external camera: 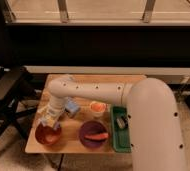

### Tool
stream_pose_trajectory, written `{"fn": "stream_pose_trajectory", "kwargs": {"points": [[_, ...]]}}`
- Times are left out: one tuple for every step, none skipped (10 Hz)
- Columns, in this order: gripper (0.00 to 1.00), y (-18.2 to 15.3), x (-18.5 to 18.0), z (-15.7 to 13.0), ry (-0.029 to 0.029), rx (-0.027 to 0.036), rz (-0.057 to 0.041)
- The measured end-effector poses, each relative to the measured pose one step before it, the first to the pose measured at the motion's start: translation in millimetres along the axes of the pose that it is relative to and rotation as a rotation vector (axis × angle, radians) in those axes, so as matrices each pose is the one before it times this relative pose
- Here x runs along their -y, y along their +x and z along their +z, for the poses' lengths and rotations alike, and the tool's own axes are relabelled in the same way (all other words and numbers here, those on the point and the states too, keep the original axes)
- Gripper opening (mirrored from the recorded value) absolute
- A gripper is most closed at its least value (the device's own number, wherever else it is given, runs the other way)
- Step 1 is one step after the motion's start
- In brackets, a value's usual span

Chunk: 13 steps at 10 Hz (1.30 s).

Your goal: Wipe red bowl with towel

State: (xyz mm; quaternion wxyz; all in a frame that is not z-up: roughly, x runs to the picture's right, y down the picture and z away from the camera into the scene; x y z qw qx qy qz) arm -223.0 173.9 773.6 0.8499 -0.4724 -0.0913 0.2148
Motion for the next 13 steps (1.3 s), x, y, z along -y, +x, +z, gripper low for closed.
{"fn": "stream_pose_trajectory", "kwargs": {"points": [[0.0,-8.18,-2.09,4.81,-0.00872,0.00532,-0.02206],[0.0,-7.69,-7.06,9.72,-0.02051,0.01664,-0.0173],[0.0,-3.14,-8.49,6.53,-0.01416,0.01319,-0.00855],[0.0,3.59,-12.28,8.01,-0.01886,0.01657,0.00791],[0.0,7.0,-12.75,5.97,-0.01612,0.01347,0.0153],[0.0,10.95,-15.8,5.79,-0.01526,0.01323,0.02742],[0.0,7.19,-8.23,0.79,-0.00201,0.00215,0.0203],[0.0,11.23,-4.98,-3.43,0.00826,-0.00172,0.02781],[0.0,11.56,0.45,-6.8,0.01724,-0.00541,0.02381],[0.0,9.14,5.17,-9.33,0.02354,-0.00253,0.0214],[0.0,3.28,7.9,-8.73,0.02341,-0.00433,0.01421],[0.0,-0.22,12.81,-8.28,0.02132,-0.00394,0.01225],[0.0,-4.11,13.74,-6.84,0.01553,0.00309,0.00294]]}}
